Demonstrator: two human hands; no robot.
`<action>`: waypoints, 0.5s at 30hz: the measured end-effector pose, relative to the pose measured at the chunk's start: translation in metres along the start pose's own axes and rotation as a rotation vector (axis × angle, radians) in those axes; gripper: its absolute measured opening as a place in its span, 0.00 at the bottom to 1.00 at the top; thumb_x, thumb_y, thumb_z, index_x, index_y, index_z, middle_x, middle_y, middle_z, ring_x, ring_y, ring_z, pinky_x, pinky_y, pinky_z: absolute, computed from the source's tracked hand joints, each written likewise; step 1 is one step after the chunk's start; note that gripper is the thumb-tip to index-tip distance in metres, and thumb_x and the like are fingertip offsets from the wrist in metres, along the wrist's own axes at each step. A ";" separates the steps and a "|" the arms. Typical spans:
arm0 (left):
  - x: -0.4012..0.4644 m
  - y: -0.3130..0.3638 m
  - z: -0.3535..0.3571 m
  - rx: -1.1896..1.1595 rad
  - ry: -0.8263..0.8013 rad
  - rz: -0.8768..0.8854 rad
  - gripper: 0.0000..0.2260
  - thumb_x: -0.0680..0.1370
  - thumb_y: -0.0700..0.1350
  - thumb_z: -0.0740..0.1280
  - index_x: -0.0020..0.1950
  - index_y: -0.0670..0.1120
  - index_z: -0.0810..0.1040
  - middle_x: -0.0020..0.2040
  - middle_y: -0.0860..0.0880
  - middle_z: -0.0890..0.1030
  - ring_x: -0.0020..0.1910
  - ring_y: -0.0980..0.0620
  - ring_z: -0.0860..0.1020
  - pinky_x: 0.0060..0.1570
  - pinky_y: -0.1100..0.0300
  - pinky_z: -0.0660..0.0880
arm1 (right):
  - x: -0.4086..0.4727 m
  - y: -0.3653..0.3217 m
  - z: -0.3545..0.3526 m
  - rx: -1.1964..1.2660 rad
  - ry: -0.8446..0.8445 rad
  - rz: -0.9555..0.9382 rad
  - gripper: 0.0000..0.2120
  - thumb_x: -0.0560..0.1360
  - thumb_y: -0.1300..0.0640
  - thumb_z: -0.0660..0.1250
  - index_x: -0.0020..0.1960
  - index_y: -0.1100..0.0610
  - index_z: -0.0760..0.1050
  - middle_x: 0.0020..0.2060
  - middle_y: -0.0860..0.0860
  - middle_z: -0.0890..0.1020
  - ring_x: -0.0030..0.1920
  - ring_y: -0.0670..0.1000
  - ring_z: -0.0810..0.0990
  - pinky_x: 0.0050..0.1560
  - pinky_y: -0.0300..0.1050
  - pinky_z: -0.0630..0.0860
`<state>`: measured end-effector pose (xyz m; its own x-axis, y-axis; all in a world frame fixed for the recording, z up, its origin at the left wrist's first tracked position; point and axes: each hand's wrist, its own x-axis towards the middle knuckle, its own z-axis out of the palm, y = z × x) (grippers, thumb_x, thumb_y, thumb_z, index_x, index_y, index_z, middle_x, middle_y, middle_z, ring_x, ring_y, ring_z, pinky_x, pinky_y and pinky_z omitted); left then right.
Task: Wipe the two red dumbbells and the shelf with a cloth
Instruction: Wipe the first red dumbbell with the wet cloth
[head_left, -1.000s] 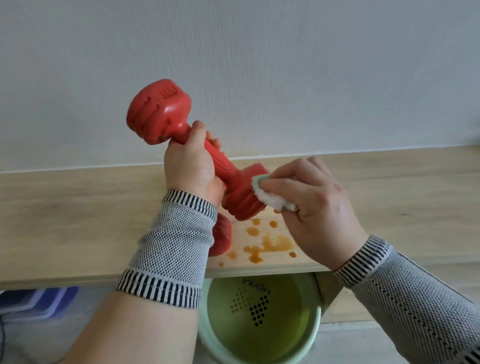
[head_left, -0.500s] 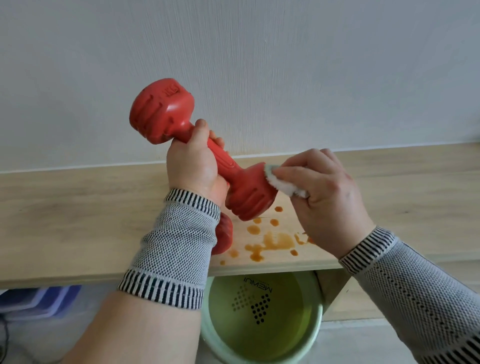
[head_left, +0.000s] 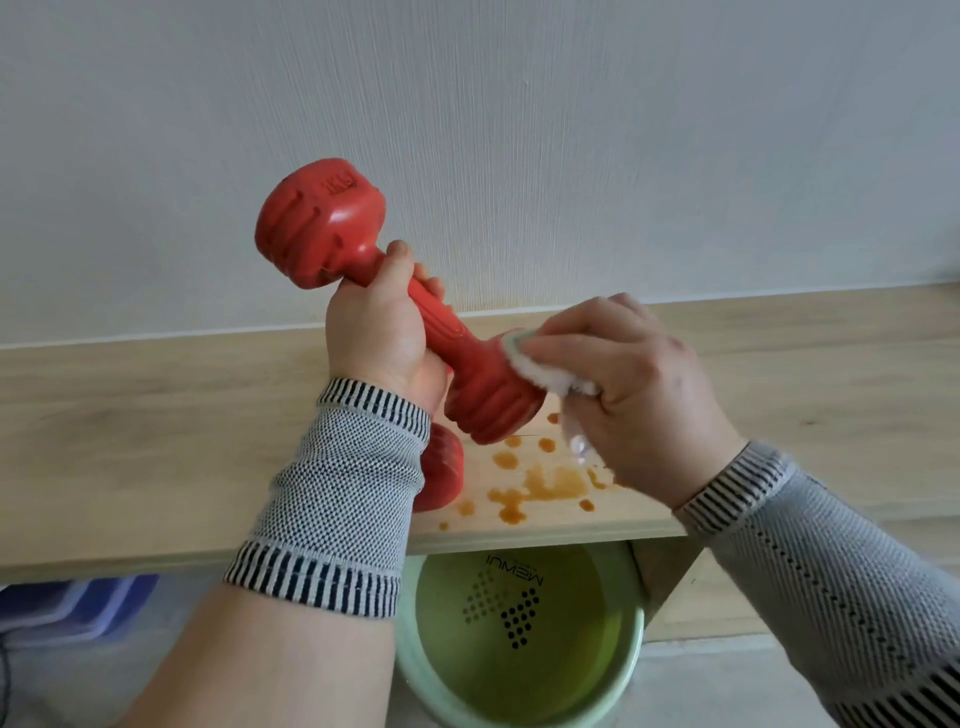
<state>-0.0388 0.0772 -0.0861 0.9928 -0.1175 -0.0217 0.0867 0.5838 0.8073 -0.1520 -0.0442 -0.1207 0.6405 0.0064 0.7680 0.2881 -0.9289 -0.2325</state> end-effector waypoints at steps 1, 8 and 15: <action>-0.001 0.000 0.000 0.010 -0.009 0.000 0.09 0.80 0.40 0.64 0.40 0.44 0.72 0.30 0.50 0.73 0.27 0.54 0.74 0.35 0.59 0.71 | 0.000 0.005 -0.001 -0.019 0.006 0.041 0.14 0.71 0.67 0.65 0.53 0.57 0.82 0.45 0.51 0.82 0.46 0.54 0.77 0.43 0.44 0.76; -0.002 -0.001 0.001 0.075 -0.064 0.029 0.08 0.80 0.40 0.64 0.41 0.45 0.72 0.30 0.50 0.73 0.29 0.53 0.74 0.36 0.57 0.70 | 0.002 -0.008 -0.001 0.003 -0.050 -0.040 0.15 0.70 0.68 0.63 0.51 0.57 0.83 0.45 0.51 0.82 0.45 0.55 0.77 0.43 0.45 0.76; 0.002 0.001 0.001 0.006 0.043 -0.017 0.10 0.80 0.40 0.64 0.38 0.45 0.72 0.28 0.52 0.73 0.26 0.55 0.74 0.32 0.61 0.72 | -0.001 -0.005 -0.005 0.031 -0.022 0.026 0.15 0.71 0.67 0.64 0.53 0.56 0.82 0.46 0.50 0.81 0.47 0.52 0.77 0.44 0.40 0.76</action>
<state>-0.0371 0.0769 -0.0849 0.9939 -0.0926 -0.0605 0.1031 0.5771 0.8101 -0.1578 -0.0416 -0.1174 0.6636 -0.0095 0.7480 0.2927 -0.9169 -0.2714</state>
